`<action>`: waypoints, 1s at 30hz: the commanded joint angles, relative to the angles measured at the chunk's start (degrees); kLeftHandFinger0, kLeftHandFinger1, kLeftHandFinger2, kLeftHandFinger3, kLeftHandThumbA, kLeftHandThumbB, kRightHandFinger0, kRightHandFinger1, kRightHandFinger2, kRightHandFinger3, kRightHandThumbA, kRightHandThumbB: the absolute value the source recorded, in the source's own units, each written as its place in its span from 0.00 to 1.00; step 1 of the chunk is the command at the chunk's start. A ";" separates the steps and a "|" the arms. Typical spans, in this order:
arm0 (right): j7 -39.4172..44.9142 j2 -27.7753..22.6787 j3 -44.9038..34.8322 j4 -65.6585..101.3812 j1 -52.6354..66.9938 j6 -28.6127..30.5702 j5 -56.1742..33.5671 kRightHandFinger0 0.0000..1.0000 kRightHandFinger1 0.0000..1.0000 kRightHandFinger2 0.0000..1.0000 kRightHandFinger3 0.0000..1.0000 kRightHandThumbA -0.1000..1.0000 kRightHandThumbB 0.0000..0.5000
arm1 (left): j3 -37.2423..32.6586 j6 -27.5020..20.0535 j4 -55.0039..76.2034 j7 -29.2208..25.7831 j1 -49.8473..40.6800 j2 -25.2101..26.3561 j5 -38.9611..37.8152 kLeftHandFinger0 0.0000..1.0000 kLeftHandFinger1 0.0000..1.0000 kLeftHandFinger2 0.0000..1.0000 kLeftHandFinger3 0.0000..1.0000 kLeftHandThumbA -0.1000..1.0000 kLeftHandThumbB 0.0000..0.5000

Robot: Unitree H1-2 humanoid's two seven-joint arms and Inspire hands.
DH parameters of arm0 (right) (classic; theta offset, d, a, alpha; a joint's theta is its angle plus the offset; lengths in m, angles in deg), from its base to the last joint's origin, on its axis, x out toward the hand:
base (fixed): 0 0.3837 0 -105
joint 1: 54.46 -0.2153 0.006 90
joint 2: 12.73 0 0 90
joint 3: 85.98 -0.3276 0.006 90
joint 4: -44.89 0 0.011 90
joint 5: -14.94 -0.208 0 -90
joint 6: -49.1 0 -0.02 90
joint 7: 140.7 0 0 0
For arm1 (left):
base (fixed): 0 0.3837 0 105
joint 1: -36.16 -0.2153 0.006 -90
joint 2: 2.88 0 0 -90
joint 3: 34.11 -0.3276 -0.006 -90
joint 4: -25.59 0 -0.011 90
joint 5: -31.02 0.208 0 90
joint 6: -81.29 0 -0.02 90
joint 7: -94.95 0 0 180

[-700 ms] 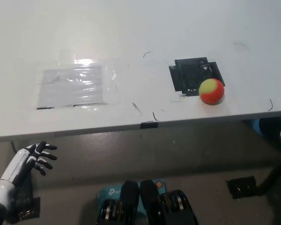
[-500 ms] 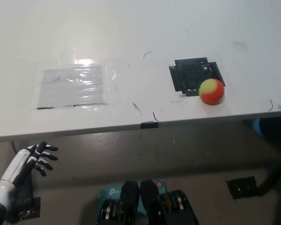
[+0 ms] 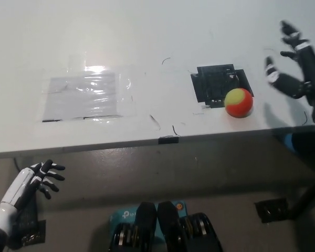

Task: The robot uses right hand to squeeze a small tennis ball placed on the black area of the table

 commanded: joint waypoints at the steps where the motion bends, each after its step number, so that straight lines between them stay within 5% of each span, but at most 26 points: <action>1: 5.73 -2.55 3.08 -0.95 -3.68 -3.67 3.27 1.00 1.00 1.00 1.00 0.50 0.67 | 0.61 -1.46 0.80 0.36 0.56 0.42 -0.09 0.38 0.43 0.53 0.63 0.99 0.24; 4: 6.02 -2.64 4.06 -1.47 -3.88 -3.80 4.12 1.00 1.00 1.00 1.00 0.51 0.67 | 0.65 -1.22 0.96 0.54 0.45 0.47 -0.14 0.38 0.44 0.52 0.63 1.00 0.25; 6: 6.64 -2.26 5.80 -4.56 -5.47 -3.80 6.38 1.00 1.00 1.00 1.00 0.60 0.84 | 0.87 -0.89 1.19 0.67 0.74 0.30 -0.61 0.38 0.44 0.53 0.61 1.00 0.34; 8: 5.52 -2.22 8.26 -7.16 -6.68 -3.80 11.34 1.00 1.00 1.00 1.00 0.69 1.00 | 1.05 -0.92 0.84 0.71 0.87 0.10 -0.98 0.37 0.43 0.52 0.60 1.00 0.30; 12: 3.63 -0.96 9.36 -10.46 -7.83 -3.80 14.33 1.00 1.00 1.00 1.00 0.75 1.00 | 0.73 -0.71 1.27 0.53 0.81 0.40 0.22 0.36 0.43 0.52 0.62 1.00 0.15; 18: 1.58 1.78 10.20 -15.49 -8.83 -3.71 16.50 1.00 1.00 1.00 1.00 0.78 1.00 | 0.69 -0.98 1.70 0.69 0.52 0.57 0.36 0.35 0.42 0.53 0.62 0.99 0.15; 24: -0.86 5.81 10.13 -22.88 -11.69 0.97 17.28 1.00 1.00 1.00 1.00 0.68 1.00 | 0.80 -1.20 1.47 0.96 1.00 0.37 -0.27 0.38 0.44 0.53 0.63 1.00 0.27; 30: -2.11 9.23 9.53 -27.70 -11.48 3.39 16.96 1.00 1.00 1.00 1.00 0.62 1.00 | 0.89 0.98 2.91 1.21 1.90 0.21 -0.55 0.39 0.45 0.54 0.65 1.00 0.17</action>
